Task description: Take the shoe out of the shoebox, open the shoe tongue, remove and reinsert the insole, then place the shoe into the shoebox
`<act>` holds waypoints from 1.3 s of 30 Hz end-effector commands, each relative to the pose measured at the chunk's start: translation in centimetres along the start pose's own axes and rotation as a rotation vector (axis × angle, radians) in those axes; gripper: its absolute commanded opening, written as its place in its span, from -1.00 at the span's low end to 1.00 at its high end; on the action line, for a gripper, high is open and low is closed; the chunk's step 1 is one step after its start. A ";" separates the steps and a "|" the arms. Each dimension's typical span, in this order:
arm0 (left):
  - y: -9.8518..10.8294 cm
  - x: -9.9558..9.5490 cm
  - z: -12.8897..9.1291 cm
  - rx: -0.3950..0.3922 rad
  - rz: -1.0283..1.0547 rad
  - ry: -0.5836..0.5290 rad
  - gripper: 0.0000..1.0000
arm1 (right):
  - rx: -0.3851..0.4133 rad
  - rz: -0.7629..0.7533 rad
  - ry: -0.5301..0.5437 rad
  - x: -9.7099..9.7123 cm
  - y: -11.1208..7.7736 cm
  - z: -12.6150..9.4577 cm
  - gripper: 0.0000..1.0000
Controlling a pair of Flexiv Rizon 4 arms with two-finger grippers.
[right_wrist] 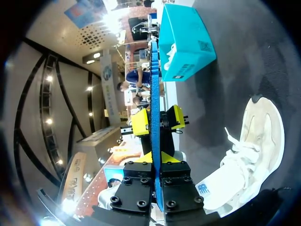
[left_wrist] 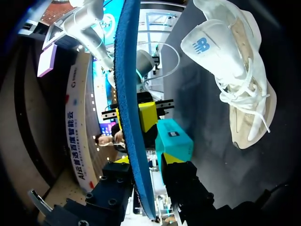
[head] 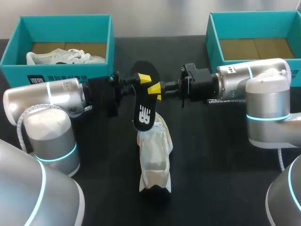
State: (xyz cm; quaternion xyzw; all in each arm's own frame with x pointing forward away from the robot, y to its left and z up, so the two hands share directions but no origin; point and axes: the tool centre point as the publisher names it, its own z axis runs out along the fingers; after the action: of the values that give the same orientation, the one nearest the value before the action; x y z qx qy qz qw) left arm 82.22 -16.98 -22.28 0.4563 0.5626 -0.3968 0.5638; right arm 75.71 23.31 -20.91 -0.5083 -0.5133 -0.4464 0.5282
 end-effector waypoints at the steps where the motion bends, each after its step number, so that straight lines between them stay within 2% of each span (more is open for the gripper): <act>1: 0.0 0.1 0.2 0.003 0.006 -0.010 -0.36 | -0.003 0.001 -0.002 0.0 -0.1 0.2 -1.00; 3: 0.1 0.1 0.3 0.005 0.007 -0.014 -0.42 | -0.003 0.001 -0.002 0.0 -0.1 0.2 -1.00; 6: 0.2 0.1 0.4 0.014 0.005 -0.022 -0.62 | -0.003 0.001 -0.002 0.0 -0.1 0.2 -1.00; 7: 0.2 0.1 0.4 0.016 0.007 -0.023 -0.87 | -0.003 0.001 -0.002 0.0 -0.1 0.2 -1.00; 8: 0.2 0.1 0.5 0.017 0.008 -0.025 -1.00 | -0.003 0.001 -0.002 0.0 -0.1 0.2 -1.00; 14: 0.2 0.0 0.3 0.022 0.016 -0.031 -1.00 | -0.003 0.001 -0.002 0.0 -0.1 0.2 -1.00; 15: 0.2 0.0 0.2 0.023 0.017 -0.032 -1.00 | -0.003 0.001 -0.002 0.0 -0.1 0.2 -0.77; 16: 0.2 -0.1 0.2 0.024 0.018 -0.033 -1.00 | -0.003 0.001 -0.002 0.0 -0.1 0.2 -0.29; 17: 0.1 -0.2 0.1 0.024 0.019 -0.034 -1.00 | -0.004 0.001 -0.004 -0.1 0.0 0.0 0.57; 18: 0.1 -0.2 0.0 0.025 0.020 -0.035 -1.00 | -0.007 -0.010 0.000 -0.1 0.0 -0.2 1.00; 22: -0.1 -0.8 -0.7 0.028 0.018 -0.031 -1.00 | 0.001 -0.076 -0.002 -0.4 -0.2 -1.4 1.00; 27: -0.7 -1.6 -2.2 0.037 -0.019 -0.007 -1.00 | 0.017 -0.140 -0.071 -0.8 -0.9 -3.3 1.00; 36: -3.2 -2.6 -4.7 0.106 -0.099 0.036 -1.00 | 0.053 -0.265 -0.207 -1.7 -2.0 -6.4 1.00; 37: -3.6 -2.7 -4.9 0.138 -0.114 0.035 -1.00 | 0.052 -0.277 -0.229 -1.7 -2.1 -6.6 1.00; 39: -4.4 -3.1 -5.4 0.166 -0.119 0.039 -1.00 | 0.094 -0.282 -0.243 -1.9 -2.4 -6.9 1.00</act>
State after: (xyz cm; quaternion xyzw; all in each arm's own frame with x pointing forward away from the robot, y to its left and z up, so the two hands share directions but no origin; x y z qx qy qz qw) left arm 77.13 -15.11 -19.94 0.4670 0.5638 -0.4650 0.4978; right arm 74.13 17.24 -22.99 -0.4543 -0.6485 -0.4446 0.4188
